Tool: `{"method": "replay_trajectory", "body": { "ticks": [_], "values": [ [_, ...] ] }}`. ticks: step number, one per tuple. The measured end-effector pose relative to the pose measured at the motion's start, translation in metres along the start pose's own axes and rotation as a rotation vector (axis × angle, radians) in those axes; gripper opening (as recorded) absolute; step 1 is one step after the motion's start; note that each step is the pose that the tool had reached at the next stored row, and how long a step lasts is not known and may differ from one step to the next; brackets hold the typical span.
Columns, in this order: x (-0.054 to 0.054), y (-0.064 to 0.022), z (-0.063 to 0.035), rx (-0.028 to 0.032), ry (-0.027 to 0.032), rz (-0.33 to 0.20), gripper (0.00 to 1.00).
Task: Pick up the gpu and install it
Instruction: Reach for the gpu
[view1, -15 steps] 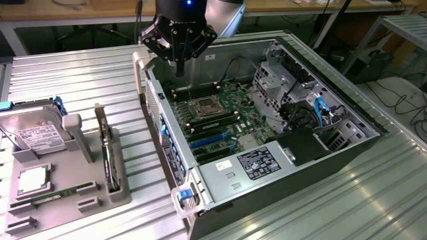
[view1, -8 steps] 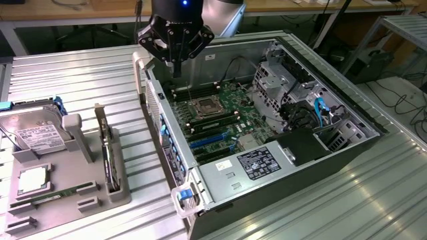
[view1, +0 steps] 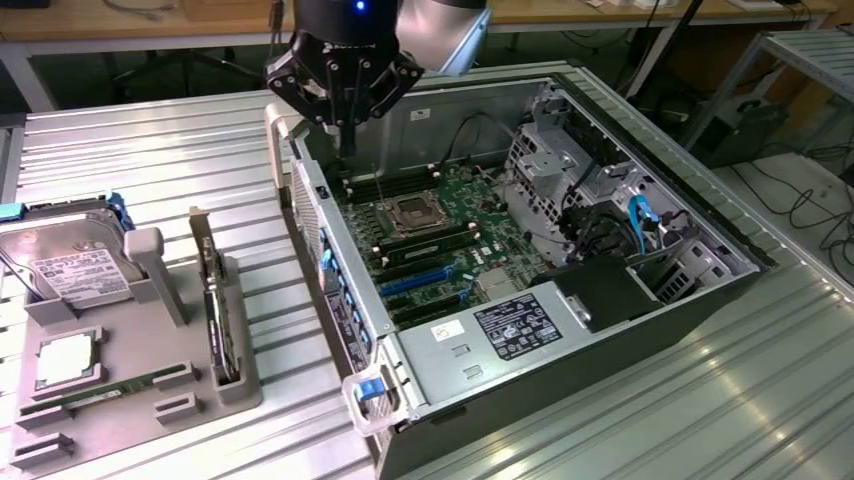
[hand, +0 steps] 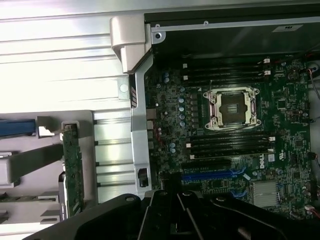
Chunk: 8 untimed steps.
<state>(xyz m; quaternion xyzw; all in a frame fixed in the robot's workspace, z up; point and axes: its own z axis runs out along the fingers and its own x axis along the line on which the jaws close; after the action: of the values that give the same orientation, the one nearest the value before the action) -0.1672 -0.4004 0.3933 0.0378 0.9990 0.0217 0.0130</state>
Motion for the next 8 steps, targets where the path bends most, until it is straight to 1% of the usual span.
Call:
{"method": "replay_trajectory", "body": {
  "ticks": [8],
  "values": [
    [0.0079,-0.0010,-0.0003,0.0000,0.0000,0.000,0.11]
  ]
}}
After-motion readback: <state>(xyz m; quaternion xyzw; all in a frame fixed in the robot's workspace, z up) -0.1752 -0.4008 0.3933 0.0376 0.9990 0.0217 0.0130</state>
